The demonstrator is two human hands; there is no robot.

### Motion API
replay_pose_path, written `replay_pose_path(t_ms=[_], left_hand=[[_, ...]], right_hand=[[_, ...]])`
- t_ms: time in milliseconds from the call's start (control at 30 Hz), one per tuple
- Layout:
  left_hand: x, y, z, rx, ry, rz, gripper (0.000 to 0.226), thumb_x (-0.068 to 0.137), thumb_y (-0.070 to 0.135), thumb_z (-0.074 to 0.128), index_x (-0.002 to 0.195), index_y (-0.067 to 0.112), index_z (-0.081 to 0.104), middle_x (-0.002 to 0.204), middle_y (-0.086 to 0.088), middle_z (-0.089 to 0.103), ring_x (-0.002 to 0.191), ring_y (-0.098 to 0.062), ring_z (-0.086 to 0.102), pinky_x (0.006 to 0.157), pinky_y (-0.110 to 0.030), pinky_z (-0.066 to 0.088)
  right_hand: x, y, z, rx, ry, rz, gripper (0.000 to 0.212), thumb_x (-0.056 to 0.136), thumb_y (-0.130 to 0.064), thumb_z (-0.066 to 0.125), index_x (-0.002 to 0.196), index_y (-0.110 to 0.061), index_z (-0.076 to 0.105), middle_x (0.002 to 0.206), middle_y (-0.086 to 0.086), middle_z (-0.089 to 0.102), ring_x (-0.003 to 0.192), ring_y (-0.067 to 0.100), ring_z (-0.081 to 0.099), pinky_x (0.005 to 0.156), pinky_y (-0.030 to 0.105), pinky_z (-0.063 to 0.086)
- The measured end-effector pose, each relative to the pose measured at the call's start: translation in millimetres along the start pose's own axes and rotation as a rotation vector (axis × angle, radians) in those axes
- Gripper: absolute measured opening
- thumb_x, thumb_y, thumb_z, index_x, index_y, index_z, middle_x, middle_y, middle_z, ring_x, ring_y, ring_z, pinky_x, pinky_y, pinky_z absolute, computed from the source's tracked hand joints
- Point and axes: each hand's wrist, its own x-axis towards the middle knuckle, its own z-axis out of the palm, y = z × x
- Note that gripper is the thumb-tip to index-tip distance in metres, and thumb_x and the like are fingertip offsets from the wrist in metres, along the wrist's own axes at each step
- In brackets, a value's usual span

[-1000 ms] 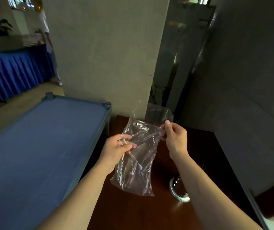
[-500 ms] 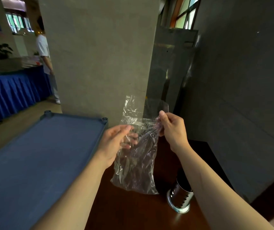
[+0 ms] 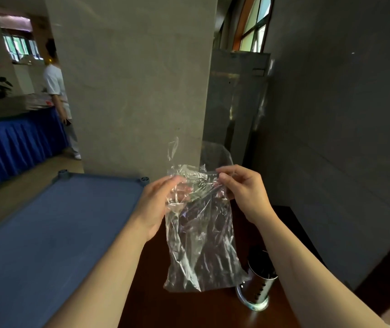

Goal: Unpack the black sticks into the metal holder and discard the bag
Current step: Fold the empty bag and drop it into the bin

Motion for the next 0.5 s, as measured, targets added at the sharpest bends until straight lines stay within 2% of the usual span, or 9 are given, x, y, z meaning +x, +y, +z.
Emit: replay_pose_path(t_ms=[100, 167, 267, 300, 400, 500], left_hand=[[3, 16, 1, -0.012, -0.043, 0.061, 0.018, 0.098, 0.027, 0.062, 0.111, 0.023, 0.075, 0.090, -0.015, 0.078, 0.072, -0.024, 0.070, 0.059, -0.027, 0.053], [5, 25, 2, 0.009, -0.066, 0.102, 0.022, 0.101, 0.022, 0.057, 0.118, 0.022, 0.071, 0.083, -0.018, 0.077, 0.062, -0.024, 0.069, 0.054, -0.026, 0.052], [9, 35, 1, 0.015, -0.091, 0.161, 0.032, 0.104, 0.013, 0.047, 0.128, 0.022, 0.066, 0.079, -0.023, 0.075, 0.065, -0.029, 0.073, 0.069, -0.037, 0.053], [9, 37, 0, 0.003, -0.113, 0.175, 0.036, 0.103, 0.010, 0.045, 0.131, 0.023, 0.064, 0.078, -0.024, 0.074, 0.065, -0.032, 0.074, 0.070, -0.041, 0.055], [9, 42, -2, -0.006, -0.192, 0.193, 0.044, 0.104, 0.004, 0.039, 0.131, 0.026, 0.066, 0.080, -0.026, 0.074, 0.056, -0.037, 0.071, 0.048, -0.033, 0.054], [9, 43, -1, -0.066, -0.239, 0.181, 0.043, 0.104, 0.002, 0.035, 0.112, 0.016, 0.076, 0.088, -0.024, 0.076, 0.054, -0.036, 0.071, 0.044, -0.030, 0.053]], right_hand=[[2, -4, -3, 0.097, -0.044, -0.007, 0.027, 0.098, -0.003, 0.061, 0.099, -0.025, 0.078, 0.079, 0.005, 0.076, 0.056, 0.013, 0.067, 0.048, 0.023, 0.052], [4, -6, -5, 0.149, -0.054, -0.008, 0.032, 0.097, -0.002, 0.061, 0.098, -0.028, 0.081, 0.082, 0.008, 0.076, 0.059, 0.011, 0.066, 0.051, 0.021, 0.050], [6, -8, -9, 0.224, -0.063, 0.015, 0.019, 0.096, -0.007, 0.064, 0.105, -0.013, 0.080, 0.092, 0.026, 0.073, 0.080, 0.027, 0.070, 0.068, 0.031, 0.056], [7, -8, -11, 0.256, -0.075, 0.029, 0.019, 0.096, -0.005, 0.063, 0.103, -0.009, 0.080, 0.098, 0.026, 0.074, 0.089, 0.032, 0.072, 0.076, 0.036, 0.058], [8, -11, -17, 0.391, -0.154, 0.093, 0.019, 0.094, -0.001, 0.060, 0.098, -0.001, 0.078, 0.107, 0.026, 0.074, 0.098, 0.038, 0.071, 0.083, 0.045, 0.059], [6, -16, -19, 0.467, -0.182, 0.111, 0.017, 0.091, -0.001, 0.062, 0.101, 0.003, 0.076, 0.113, 0.025, 0.072, 0.101, 0.037, 0.071, 0.082, 0.044, 0.059]])
